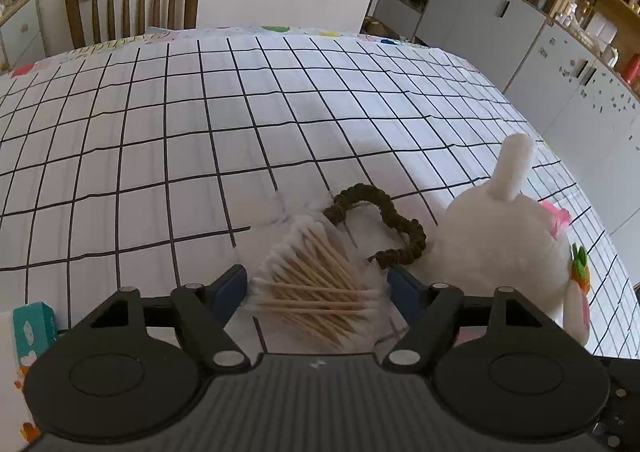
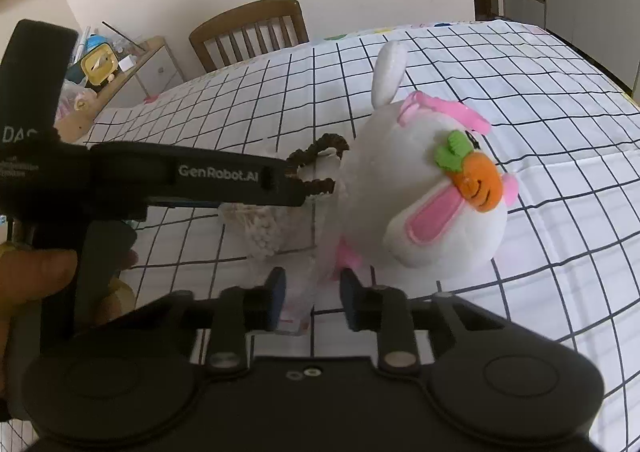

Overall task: Organize soft objects
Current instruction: 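Grasp the cotton swab bundle with the left gripper while the right gripper grasps the clear pink-labelled bag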

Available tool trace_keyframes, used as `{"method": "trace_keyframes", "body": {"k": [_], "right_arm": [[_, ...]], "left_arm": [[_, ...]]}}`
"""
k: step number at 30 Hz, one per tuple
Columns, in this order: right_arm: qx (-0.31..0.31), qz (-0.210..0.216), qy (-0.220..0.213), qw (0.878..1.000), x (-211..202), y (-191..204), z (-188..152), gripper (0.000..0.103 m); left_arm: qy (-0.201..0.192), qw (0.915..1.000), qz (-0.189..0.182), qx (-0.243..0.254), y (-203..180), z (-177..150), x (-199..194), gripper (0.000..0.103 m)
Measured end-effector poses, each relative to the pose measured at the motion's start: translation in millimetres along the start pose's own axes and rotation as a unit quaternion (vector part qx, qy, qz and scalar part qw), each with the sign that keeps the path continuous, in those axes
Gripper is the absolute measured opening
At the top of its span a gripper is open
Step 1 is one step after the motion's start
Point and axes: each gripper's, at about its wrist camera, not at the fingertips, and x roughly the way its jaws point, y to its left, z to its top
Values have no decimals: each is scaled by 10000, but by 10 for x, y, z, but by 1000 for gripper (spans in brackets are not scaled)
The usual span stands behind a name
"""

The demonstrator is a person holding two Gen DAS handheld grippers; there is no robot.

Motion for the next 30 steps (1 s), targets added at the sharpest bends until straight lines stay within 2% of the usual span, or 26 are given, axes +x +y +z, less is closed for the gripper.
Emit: {"method": "trace_keyframes", "body": {"k": [10,15,23,30], "right_arm": [[-163,-7,-253,9995,-97,55,-56,6],[-225,30,-288,9993,-113,70,-45,4],[-320,75,-533,9980,-249,115,-44,1],[-508,197,-857,9948,-485,138,-49,1]], "left_arm": [[-86,9995,-108,-270,111,-21,-78,68],[-151,9990,-138,-395,166,-29,-145,58],[-194,9988,-115,-437,211,-53,-245,52],[-293,9981,-82,-527,286,-80,-435,52]]}}
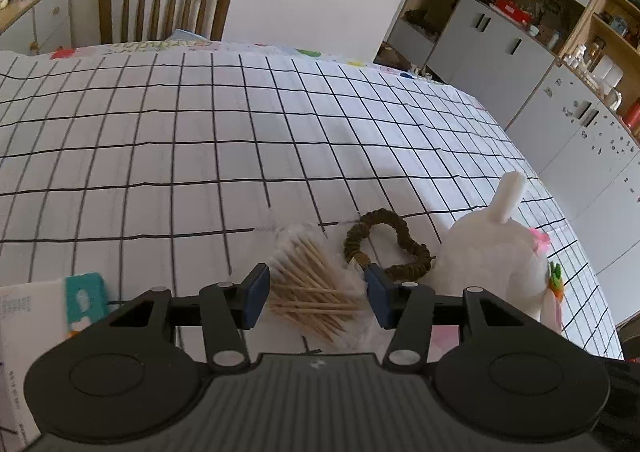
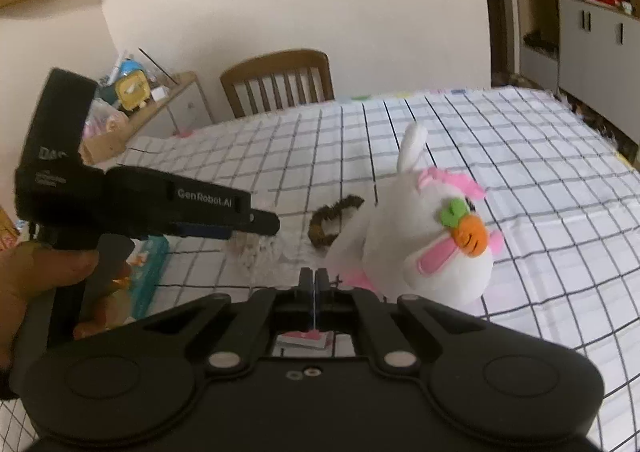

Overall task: Organize soft objects
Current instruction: 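Grasp the cotton swab bundle with the left gripper while the right gripper grasps the clear pink-labelled bag, then lift the cotton swabs with the left gripper while the right gripper lifts the clear bag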

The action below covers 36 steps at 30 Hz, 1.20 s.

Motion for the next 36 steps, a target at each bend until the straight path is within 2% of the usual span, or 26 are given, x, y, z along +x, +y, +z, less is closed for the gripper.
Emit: {"method": "trace_keyframes", "body": {"k": [7,9,16,18,19,21,22,23,28,36], "right_arm": [[-119,238,-336,9991,-263,20,86,0],[-262,196,-378,9987,-284,45,111,0],[-257,192,314,9990,-172,-23,24,2],[-166,166,457,9987,-114,-32,3,6],[-78,152,521,9985,-77,-38,-4,13],[68,164,544,9984,-33,-57,1,38],[97,146,482,9987,-39,-60,-1,60],[89,148,408,9990,-48,-55,0,66],[242,190,566,9979,102,-52,59,66],[551,8,854,9948,490,40,165,54]], "left_arm": [[-169,9998,-16,-83,63,-17,-259,52],[-204,9997,-23,-96,74,-26,-313,52],[-270,9996,-15,-72,103,-106,-456,52],[-270,9996,-6,-75,109,-115,-472,52],[-271,9996,-3,-78,116,-127,-487,52],[-268,9996,5,-90,145,-141,-514,52],[-265,9996,9,-105,162,-148,-525,52],[-264,9996,7,-120,180,-152,-536,52],[-247,9996,17,-147,256,-161,-568,52],[-227,9996,-35,-145,306,-149,-584,52]]}}
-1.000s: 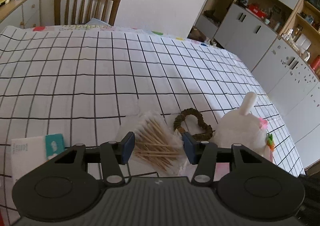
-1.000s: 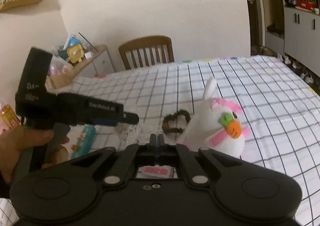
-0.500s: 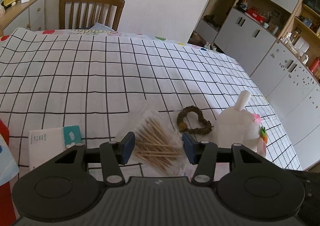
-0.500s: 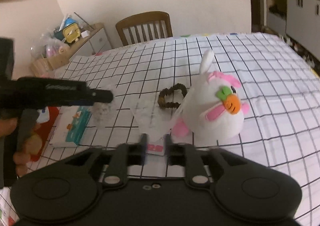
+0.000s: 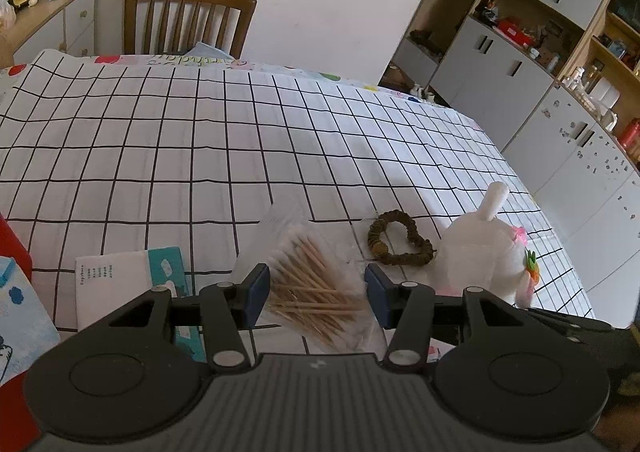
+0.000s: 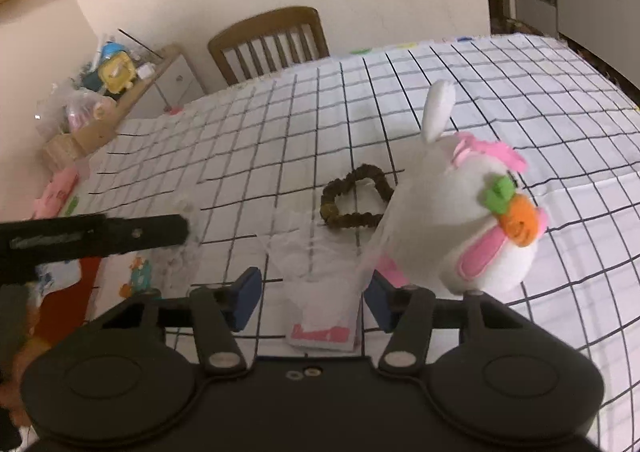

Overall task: Organize soft objects
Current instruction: 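Lift the cotton swabs with the left gripper while the right gripper lifts the clear bag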

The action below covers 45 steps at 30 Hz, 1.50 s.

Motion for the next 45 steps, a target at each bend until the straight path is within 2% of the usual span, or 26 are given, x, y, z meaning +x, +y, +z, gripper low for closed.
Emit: {"method": "trace_keyframes", "body": {"k": [3,6,9,11,13,19,31,38,45], "right_arm": [[249,-170,173,9994,127,-23,18,46],[513,-195,165,9984,185,-59,46,37],[692,-202,147,9973,226,-65,75,23],[690,-277,115,9972,241,-63,75,7],[697,-350,-2,9970,215,-69,56,1],[703,-131,-331,9969,91,-74,51,0],[449,573,-1065,9916,-472,69,202,0],[328,938,-1237,9873,-738,173,227,0],[55,1219,-1312,9838,-922,437,210,0]], "left_arm": [[18,10000,-19,20,5,-3,-8,52],[31,10000,-43,36,11,-8,-11,52],[38,10000,-57,53,17,-15,-16,52],[41,10000,-60,61,26,-17,-21,52],[34,10000,-53,54,32,-23,-29,52],[28,10000,-38,26,80,-28,-52,52],[-137,9999,-53,5,111,-6,-231,52],[-282,9996,-65,-25,129,21,-459,52],[-424,9990,11,130,139,39,-813,52]]}}
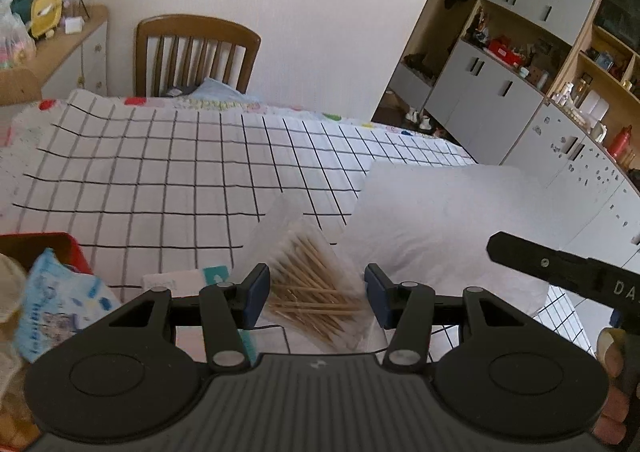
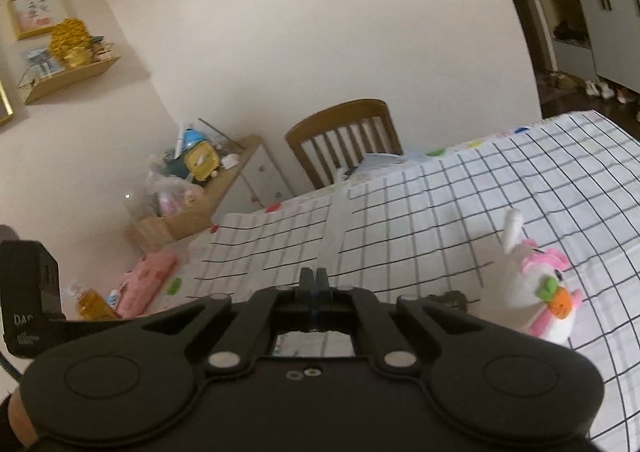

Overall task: Organize soft objects
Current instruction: 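Lift the cotton swabs with the left gripper while the right gripper lifts the clear bag, then carry the cotton swabs with the left gripper while the right gripper carries the clear bag over the tin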

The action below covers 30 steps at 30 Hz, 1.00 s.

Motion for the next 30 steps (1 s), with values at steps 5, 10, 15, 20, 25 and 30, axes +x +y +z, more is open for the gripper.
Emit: {"method": "trace_keyframes", "body": {"k": [5,10,15,20,25,30], "right_arm": [[-95,185,11,9998,30,236,-5,0],[-267,414,105,9987,113,551,-51,0],[-457,615,262,9967,236,867,-111,0],[-674,786,384,9939,347,1189,-206,0],[-808,891,455,9917,434,1444,-283,0],[-969,884,526,9900,542,1643,-353,0]], "left_arm": [[-68,9999,131,28,114,-8,-263,52],[-117,9994,340,6,306,-20,-516,52],[-169,9984,533,-74,536,-51,-752,52],[-214,9972,699,-123,761,-90,-928,52],[-257,9964,801,-119,938,-108,-1059,52],[-287,9959,851,-60,1095,-102,-1161,52]]}}
